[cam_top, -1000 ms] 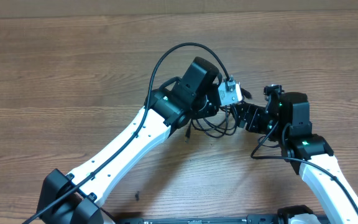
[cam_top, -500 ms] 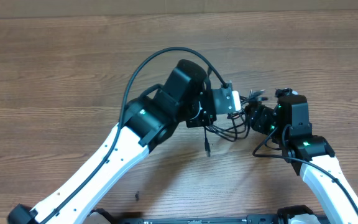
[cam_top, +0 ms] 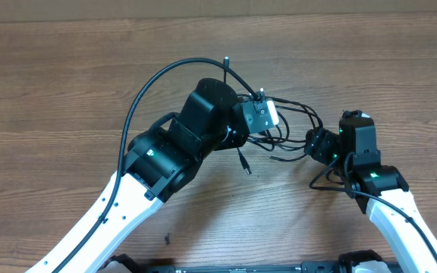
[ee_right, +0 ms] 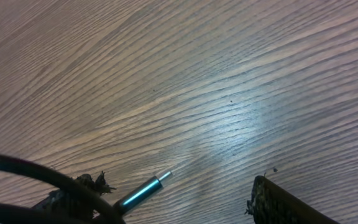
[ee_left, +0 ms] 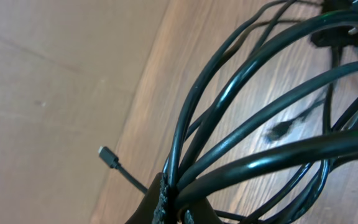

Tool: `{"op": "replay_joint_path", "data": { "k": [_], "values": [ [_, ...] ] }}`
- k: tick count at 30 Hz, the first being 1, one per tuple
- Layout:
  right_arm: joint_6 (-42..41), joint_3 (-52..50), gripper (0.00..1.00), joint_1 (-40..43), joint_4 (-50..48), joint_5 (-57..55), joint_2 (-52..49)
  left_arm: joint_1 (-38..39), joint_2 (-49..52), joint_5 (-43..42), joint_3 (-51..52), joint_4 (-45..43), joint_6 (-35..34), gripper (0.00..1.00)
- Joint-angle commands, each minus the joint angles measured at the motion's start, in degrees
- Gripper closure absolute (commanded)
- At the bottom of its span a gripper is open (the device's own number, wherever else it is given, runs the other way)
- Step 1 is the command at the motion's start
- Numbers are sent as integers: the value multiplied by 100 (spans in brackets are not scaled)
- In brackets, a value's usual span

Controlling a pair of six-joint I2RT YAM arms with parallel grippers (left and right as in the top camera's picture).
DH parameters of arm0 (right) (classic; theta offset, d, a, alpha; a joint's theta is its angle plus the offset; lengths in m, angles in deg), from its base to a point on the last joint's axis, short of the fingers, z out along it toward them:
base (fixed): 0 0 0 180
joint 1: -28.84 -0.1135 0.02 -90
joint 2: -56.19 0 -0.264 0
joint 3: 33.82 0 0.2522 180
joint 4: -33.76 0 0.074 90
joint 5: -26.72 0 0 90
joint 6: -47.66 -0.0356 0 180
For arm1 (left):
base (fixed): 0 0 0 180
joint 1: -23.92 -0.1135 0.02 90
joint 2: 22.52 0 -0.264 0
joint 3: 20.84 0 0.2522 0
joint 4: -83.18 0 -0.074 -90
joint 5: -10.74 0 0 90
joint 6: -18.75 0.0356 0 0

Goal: Untangle cables

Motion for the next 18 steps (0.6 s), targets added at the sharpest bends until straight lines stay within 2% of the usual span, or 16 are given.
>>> {"op": "replay_joint_path", "data": {
  "k": [1,8,14,15,18],
  "values": [
    [-168,57,23,208,83,-264,15,-39,-190,1172,-44,-31,22,96],
    [-179,57,23,382,61,188,15,-39,-190,1878,-44,48,-385,96],
    [-162,57,21,411,-195,935,17,-39,-188,1869,-44,83,-625,96],
    [-107,57,18,411,-273,1141,17,-39,-188,1871,-44,87,-688,96],
    [457,57,18,411,-553,1965,17,-39,-181,1871,-44,125,-1038,96]
  ]
}}
